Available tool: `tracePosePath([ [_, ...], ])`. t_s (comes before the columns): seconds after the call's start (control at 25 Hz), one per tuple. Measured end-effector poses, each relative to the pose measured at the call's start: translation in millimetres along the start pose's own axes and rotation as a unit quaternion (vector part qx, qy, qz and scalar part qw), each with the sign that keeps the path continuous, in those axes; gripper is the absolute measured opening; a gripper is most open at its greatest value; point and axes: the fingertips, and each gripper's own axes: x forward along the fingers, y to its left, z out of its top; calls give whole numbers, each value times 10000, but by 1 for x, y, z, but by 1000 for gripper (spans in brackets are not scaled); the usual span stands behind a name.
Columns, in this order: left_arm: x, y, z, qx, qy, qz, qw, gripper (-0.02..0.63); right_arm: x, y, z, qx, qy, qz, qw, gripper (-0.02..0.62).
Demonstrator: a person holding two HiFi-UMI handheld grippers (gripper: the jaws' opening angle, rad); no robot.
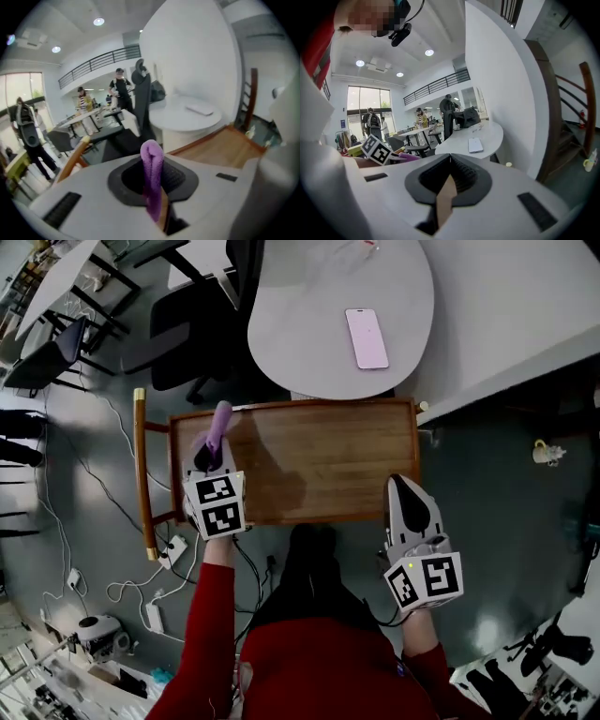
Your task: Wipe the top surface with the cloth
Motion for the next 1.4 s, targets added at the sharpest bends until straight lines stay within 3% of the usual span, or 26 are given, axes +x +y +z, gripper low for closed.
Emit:
tracePosePath([
  [0.04, -8, -40, 16, -42, -227, -508, 9984, 54, -9, -7, -1, 51, -29, -160, 9999, 12],
  [0.12, -26, -123, 42, -168, -546, -1567, 9860, 54, -28, -18, 0, 103, -113, -436, 9989, 12],
  [0.28, -51, -275, 62, -357, -496, -3466, 9360, 54, -74, -38, 2, 184, -269, -990, 9946, 12],
  [0.36, -47, -330, 59, -235, -304, -3895, 9202, 54, -97, -50, 1, 235, -339, -1236, 9915, 12],
  [0.44, -33, -366, 49, -145, -47, -4006, 9161, 54, -112, -59, -2, 279, -372, -1402, 9890, 12],
  [0.56, -2, -373, 32, 94, 188, -3631, 9315, 54, -120, -62, -7, 304, -338, -1473, 9880, 12],
  [0.68, 28, -337, 19, 326, 302, -3051, 9513, 54, -111, -62, -8, 287, -288, -1333, 9902, 12],
  [0.8, 44, -274, 7, 229, 407, -2455, 9683, 54, -94, -59, -5, 214, -210, -1034, 9942, 12],
  [1.0, 48, -133, -28, 56, 568, -1221, 9909, 54, -56, -33, 0, 113, -129, -394, 9991, 12],
  [1.16, 38, -28, -68, 99, 853, -269, 9959, 54, -33, -5, 0, 1, -34, 68, 10000, 12],
  [1.28, 29, 36, -94, 197, 1064, 372, 9934, 54, -20, 11, -3, -65, 37, 278, 9996, 12],
  [1.4, 20, 74, -113, 179, 1277, 772, 9886, 54, -15, 18, -4, -102, 89, 359, 9993, 12],
])
